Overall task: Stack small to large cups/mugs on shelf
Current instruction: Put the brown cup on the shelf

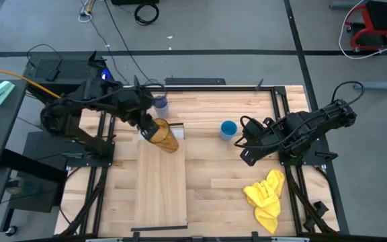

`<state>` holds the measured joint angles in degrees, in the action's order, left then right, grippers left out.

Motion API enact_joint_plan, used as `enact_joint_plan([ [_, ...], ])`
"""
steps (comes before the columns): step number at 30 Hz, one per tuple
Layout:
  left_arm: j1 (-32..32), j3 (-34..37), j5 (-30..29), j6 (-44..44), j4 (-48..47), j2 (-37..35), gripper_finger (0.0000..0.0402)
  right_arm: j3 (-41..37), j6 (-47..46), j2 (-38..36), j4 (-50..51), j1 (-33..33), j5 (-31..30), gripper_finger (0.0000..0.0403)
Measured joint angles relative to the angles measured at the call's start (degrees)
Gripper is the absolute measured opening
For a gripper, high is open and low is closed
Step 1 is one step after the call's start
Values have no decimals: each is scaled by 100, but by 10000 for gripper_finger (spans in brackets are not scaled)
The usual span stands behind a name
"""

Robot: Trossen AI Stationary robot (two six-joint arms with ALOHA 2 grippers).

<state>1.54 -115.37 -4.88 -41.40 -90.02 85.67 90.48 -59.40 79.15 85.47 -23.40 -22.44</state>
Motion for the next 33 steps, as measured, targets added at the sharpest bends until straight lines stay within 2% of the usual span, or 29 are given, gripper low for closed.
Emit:
enact_joint_plan([
  [8, 122, 798, 33, -101, 4, -204, 12, 0, 0, 0, -81, 0, -44, 122],
  [12, 127, 979, 45, -40, 4, -219, 12, 0, 0, 0, -143, 0, -130, 122],
  [33, 125, 1009, -287, -38, 2, -206, 12, 0, 1, 0, -204, 4, -243, 122],
])
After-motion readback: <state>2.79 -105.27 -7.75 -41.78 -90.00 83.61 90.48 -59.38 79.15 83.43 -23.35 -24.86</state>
